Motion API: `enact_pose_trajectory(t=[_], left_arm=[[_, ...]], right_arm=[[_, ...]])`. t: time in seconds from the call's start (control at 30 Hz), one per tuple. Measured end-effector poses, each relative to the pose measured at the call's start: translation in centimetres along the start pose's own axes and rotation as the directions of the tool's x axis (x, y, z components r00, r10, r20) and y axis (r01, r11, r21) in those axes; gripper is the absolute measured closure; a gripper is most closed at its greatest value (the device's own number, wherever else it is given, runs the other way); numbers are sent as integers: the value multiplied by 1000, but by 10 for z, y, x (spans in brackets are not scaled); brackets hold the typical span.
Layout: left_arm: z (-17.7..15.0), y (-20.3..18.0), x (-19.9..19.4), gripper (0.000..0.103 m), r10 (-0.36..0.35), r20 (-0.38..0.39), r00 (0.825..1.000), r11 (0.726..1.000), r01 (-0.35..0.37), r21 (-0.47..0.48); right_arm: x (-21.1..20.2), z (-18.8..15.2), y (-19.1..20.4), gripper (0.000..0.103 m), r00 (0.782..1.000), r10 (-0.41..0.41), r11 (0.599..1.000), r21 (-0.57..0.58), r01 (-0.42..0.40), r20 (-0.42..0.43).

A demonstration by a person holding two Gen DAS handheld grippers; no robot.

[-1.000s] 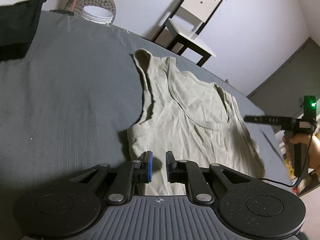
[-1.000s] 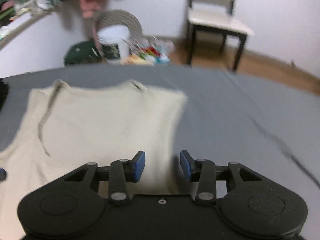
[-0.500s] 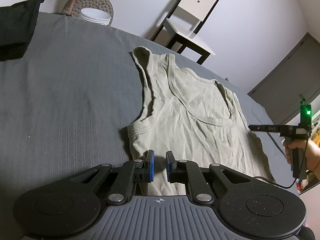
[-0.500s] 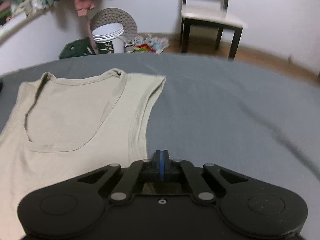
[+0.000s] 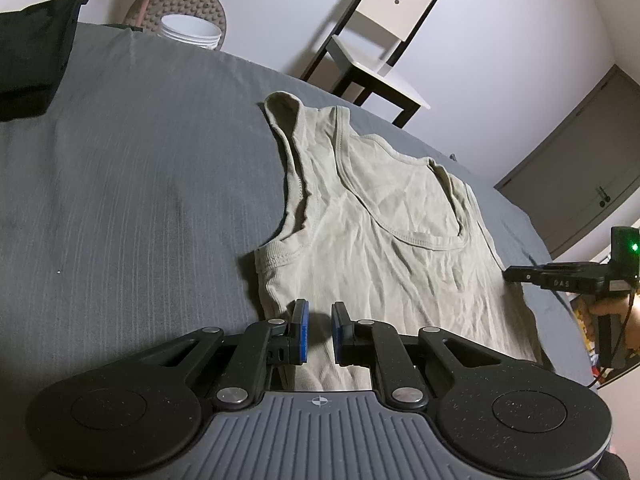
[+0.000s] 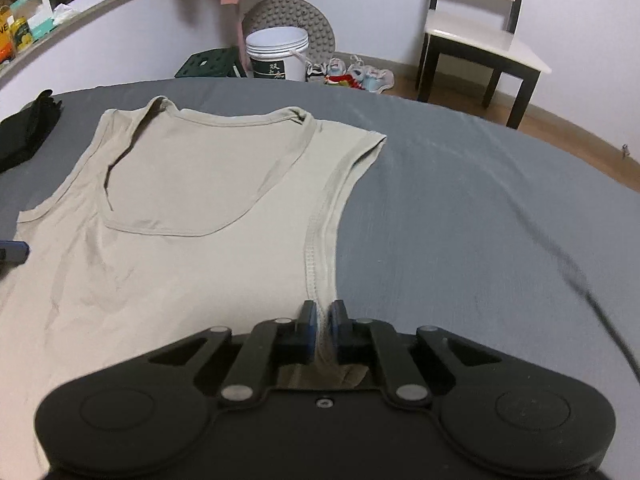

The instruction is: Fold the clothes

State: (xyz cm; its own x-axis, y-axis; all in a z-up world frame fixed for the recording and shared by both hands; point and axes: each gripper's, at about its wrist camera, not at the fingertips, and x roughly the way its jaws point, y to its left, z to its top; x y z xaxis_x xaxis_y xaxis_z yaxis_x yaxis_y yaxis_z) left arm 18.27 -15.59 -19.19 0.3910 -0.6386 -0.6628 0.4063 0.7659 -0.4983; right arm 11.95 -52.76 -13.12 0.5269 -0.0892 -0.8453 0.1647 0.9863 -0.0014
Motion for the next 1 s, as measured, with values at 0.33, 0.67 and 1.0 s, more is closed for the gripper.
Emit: enact_pose_trajectory(t=[0.33, 0.67, 1.0], left_arm=[[1, 0, 2, 91, 2, -4, 1000, 1000, -2, -2], [-4, -9, -1, 91, 36, 0, 999, 998, -36, 49], [-14, -20, -21, 91, 36, -27, 999, 997, -34, 67]], right_arm=[[-20, -17, -31, 52, 997, 50, 978, 199, -60, 53], [-15, -57, -51, 100, 994, 106, 909, 404, -107, 25], [-56, -83, -39, 76, 990, 141, 902, 408, -140, 27]])
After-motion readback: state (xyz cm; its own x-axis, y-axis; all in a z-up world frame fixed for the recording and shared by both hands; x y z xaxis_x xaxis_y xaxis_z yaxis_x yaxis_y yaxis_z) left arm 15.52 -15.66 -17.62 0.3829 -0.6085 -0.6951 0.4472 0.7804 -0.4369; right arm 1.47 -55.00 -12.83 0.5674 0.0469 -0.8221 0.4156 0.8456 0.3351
